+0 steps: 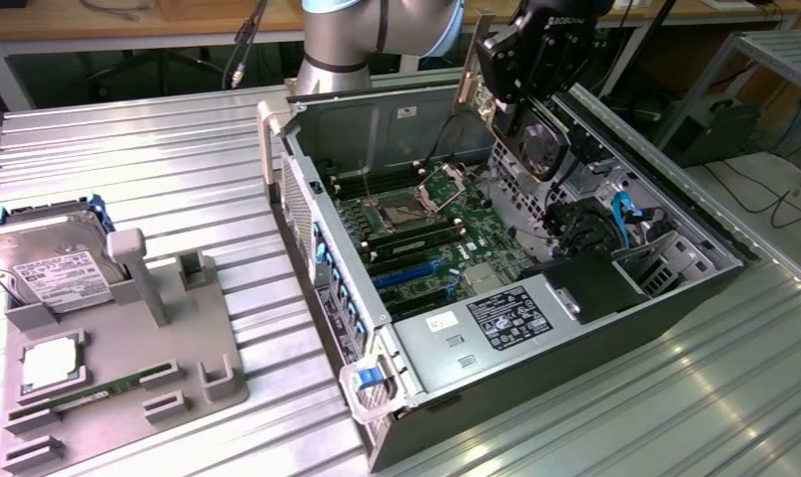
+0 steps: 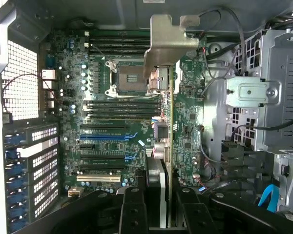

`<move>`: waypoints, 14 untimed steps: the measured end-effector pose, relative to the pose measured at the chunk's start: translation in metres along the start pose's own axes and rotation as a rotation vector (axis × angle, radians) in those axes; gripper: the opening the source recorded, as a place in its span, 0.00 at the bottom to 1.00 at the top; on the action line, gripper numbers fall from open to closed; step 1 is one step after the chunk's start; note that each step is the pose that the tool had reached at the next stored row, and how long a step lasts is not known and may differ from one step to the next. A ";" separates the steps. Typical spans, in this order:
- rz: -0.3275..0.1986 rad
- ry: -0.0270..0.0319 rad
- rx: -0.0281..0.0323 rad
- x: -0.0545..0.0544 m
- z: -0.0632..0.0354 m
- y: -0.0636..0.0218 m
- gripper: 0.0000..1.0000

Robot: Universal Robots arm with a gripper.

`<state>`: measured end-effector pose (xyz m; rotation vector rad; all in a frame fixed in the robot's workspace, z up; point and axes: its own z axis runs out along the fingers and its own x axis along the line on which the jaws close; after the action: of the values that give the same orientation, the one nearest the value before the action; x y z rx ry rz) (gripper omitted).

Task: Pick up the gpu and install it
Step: 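Insert the gpu into the slot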

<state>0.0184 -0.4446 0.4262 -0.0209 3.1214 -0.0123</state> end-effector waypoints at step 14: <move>-0.168 -0.0014 -0.0033 0.000 0.0000 0.0000 0.28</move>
<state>0.0184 -0.4446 0.4262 -0.2828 3.1080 -0.0097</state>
